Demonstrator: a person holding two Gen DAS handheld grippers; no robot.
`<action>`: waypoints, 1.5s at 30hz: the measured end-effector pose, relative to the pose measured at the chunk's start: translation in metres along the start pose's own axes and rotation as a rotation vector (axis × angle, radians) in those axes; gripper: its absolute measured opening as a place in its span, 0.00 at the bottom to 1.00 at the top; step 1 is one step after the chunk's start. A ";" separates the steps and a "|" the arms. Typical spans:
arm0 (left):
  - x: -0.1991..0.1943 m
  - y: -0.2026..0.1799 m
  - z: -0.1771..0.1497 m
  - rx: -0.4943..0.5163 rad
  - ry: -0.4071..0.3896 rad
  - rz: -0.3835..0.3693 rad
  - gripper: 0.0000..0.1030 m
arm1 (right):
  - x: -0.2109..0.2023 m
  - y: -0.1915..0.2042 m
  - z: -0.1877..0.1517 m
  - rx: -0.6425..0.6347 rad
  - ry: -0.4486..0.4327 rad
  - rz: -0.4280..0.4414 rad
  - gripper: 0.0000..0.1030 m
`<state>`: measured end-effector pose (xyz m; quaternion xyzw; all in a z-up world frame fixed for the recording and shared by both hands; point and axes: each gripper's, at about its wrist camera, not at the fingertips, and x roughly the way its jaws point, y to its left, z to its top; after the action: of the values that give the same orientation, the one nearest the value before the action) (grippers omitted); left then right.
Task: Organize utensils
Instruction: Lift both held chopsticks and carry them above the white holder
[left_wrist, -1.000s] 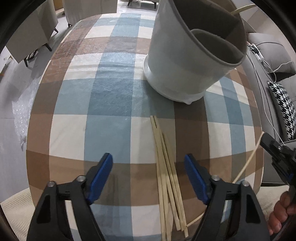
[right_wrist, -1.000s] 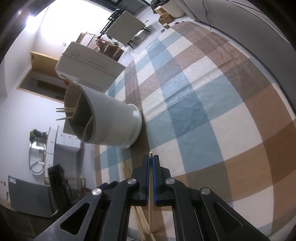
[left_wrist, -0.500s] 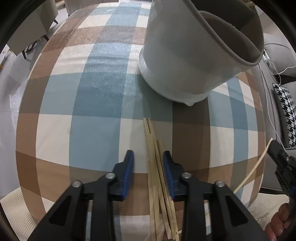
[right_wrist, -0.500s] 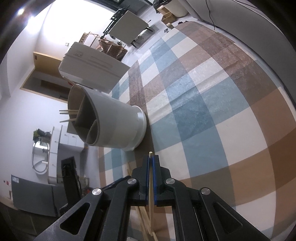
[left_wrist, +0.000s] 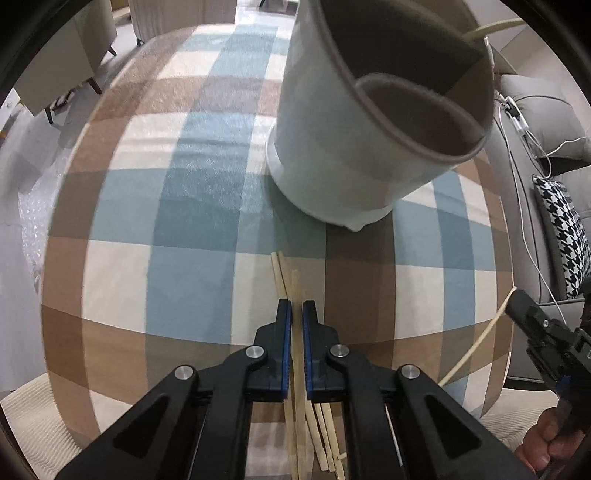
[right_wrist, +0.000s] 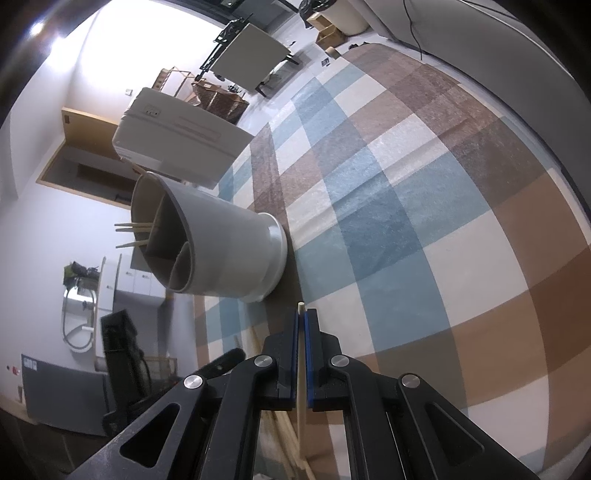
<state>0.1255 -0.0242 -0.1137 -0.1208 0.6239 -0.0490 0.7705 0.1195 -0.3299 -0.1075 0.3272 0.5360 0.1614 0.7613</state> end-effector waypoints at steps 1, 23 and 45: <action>-0.005 0.001 -0.002 0.002 -0.011 -0.006 0.01 | -0.002 0.002 0.000 -0.006 -0.005 0.003 0.03; -0.096 -0.004 -0.037 0.109 -0.238 -0.077 0.01 | -0.049 0.085 -0.057 -0.408 -0.151 -0.040 0.02; -0.162 -0.015 -0.056 0.138 -0.374 -0.152 0.01 | -0.102 0.093 -0.089 -0.425 -0.284 -0.088 0.01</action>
<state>0.0369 -0.0087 0.0333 -0.1214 0.4541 -0.1266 0.8735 0.0088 -0.2941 0.0086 0.1557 0.3913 0.1897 0.8869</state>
